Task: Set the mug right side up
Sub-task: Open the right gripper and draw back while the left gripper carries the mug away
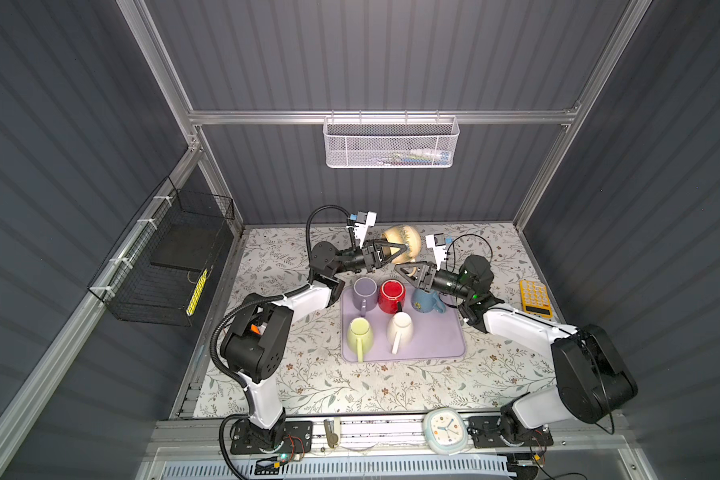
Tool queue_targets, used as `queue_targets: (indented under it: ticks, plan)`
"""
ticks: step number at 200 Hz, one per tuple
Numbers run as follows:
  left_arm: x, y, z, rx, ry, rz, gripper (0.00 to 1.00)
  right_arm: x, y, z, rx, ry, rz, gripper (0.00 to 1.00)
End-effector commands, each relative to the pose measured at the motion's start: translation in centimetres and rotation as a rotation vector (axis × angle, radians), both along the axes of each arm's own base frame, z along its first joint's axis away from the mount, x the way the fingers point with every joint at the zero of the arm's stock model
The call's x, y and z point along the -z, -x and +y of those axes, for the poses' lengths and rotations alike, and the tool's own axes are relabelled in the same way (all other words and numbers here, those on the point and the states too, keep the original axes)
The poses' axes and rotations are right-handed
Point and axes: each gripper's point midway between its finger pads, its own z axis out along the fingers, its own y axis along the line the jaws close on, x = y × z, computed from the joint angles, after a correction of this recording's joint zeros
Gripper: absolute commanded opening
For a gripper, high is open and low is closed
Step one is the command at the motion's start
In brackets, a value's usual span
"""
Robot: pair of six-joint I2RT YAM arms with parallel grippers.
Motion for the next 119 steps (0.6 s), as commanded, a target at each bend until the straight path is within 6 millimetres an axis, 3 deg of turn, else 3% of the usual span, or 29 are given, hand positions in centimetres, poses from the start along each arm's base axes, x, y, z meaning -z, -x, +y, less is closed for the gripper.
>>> queue_targets:
  ticks: [1, 119]
  plan:
    - [-0.3, -0.5, 0.9, -0.060, -0.021, -0.039, 0.00, -3.0, -0.1, -0.7, 0.044, -0.035, -0.146, 0.43]
    - [1.6, -3.1, 2.5, -0.177, -0.088, 0.014, 0.00, -1.5, -0.7, -2.2, 0.103, -0.021, -0.114, 0.55]
